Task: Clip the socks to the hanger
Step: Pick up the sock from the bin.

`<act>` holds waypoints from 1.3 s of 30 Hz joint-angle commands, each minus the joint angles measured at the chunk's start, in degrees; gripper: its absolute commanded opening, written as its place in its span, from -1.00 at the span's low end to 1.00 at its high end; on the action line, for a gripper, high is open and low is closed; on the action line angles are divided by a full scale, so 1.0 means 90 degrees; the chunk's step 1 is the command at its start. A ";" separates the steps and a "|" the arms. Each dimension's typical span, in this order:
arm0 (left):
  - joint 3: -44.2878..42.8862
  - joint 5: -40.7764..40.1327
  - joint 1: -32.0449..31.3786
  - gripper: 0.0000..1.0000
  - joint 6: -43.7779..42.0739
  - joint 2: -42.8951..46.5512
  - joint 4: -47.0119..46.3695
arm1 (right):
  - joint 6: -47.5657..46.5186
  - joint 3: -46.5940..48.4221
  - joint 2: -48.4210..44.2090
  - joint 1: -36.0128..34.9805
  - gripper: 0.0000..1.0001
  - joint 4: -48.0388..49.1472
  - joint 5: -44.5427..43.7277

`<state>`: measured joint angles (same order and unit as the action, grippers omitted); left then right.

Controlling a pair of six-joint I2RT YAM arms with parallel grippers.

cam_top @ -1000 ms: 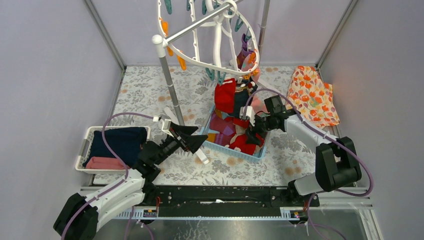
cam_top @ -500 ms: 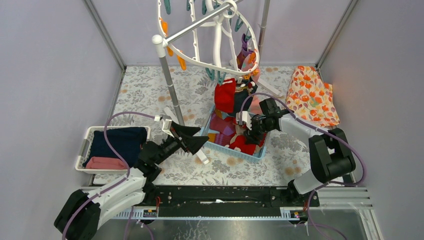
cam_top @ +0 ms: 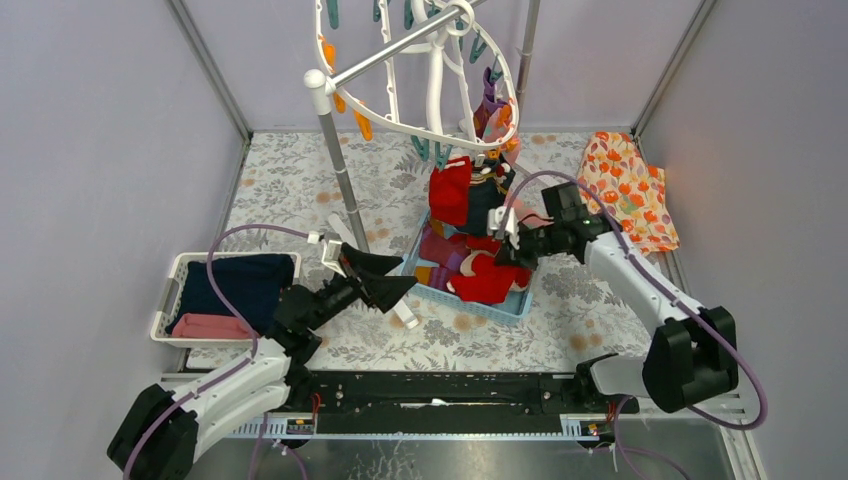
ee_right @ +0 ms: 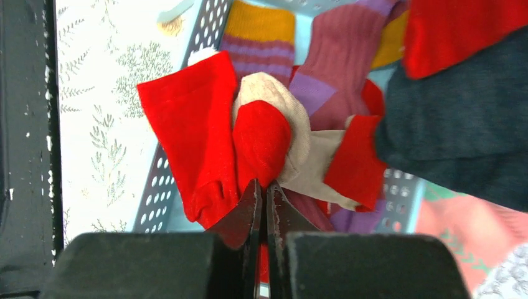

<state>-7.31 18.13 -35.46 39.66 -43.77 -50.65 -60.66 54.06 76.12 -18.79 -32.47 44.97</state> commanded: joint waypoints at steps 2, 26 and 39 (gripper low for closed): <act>-0.0028 0.0559 0.0044 0.88 0.0289 -0.0284 -0.0780 | 0.0043 0.0768 -0.0271 0.0466 -1.00 -0.0936 0.1082; -0.1155 -0.1209 -0.1503 0.76 -0.0702 -0.2719 -0.0098 | -0.0630 0.0774 0.0509 0.0789 -0.67 -0.1919 0.1063; -0.0978 -0.1123 -0.1508 0.79 -0.1224 -0.2094 0.0021 | -0.0663 0.0069 0.0362 0.0271 0.34 -0.1373 -0.1058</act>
<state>-17.80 8.97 -48.77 31.73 -64.71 -48.88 -67.11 54.83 83.61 -15.94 -47.03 40.71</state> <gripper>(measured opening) 0.893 0.628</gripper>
